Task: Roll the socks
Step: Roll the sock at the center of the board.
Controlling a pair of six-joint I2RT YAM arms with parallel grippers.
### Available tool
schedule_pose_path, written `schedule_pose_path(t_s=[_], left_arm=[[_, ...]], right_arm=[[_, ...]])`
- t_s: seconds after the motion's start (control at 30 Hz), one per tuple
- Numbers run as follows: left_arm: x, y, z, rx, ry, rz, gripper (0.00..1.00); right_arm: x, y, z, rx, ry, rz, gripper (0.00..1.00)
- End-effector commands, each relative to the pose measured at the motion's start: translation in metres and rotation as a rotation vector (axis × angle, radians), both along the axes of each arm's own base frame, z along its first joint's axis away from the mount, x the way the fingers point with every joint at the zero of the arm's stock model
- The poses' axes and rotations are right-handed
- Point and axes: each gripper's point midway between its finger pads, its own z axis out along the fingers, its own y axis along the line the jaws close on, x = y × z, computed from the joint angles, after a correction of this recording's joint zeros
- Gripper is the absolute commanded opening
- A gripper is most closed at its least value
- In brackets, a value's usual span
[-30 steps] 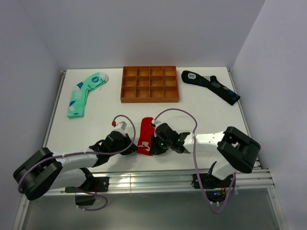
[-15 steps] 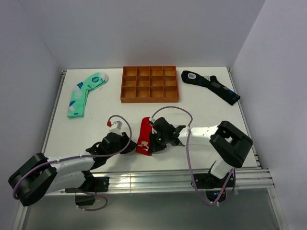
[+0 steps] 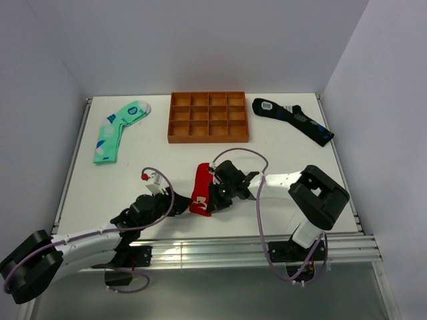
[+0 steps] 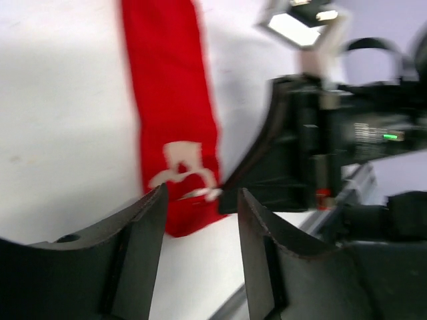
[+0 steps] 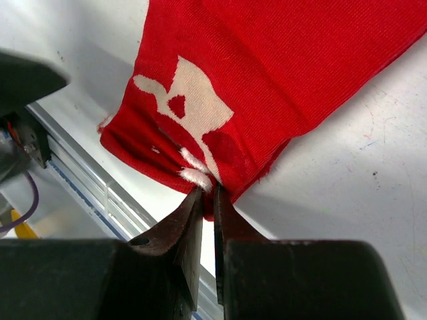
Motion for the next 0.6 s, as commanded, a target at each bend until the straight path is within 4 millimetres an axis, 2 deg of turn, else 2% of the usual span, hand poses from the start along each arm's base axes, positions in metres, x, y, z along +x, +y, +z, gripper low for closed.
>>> schedule_pose_path(t_s=[0.0,0.37,0.57], left_arm=[[-0.011,0.002,0.004,-0.061,-0.083,-0.026,0.52],[-0.018,-0.002,-0.008,-0.003,-0.081,-0.046,0.48],[-0.016,0.005,-0.021,0.061,-0.053,-0.009,0.51]], right_arm=[[-0.038,-0.067,-0.052,-0.294,0.145,0.008,0.12],[-0.035,-0.065,-0.054,-0.28,0.167,0.003,0.12],[-0.034,-0.065,-0.053,-0.28,0.169,0.003,0.12]])
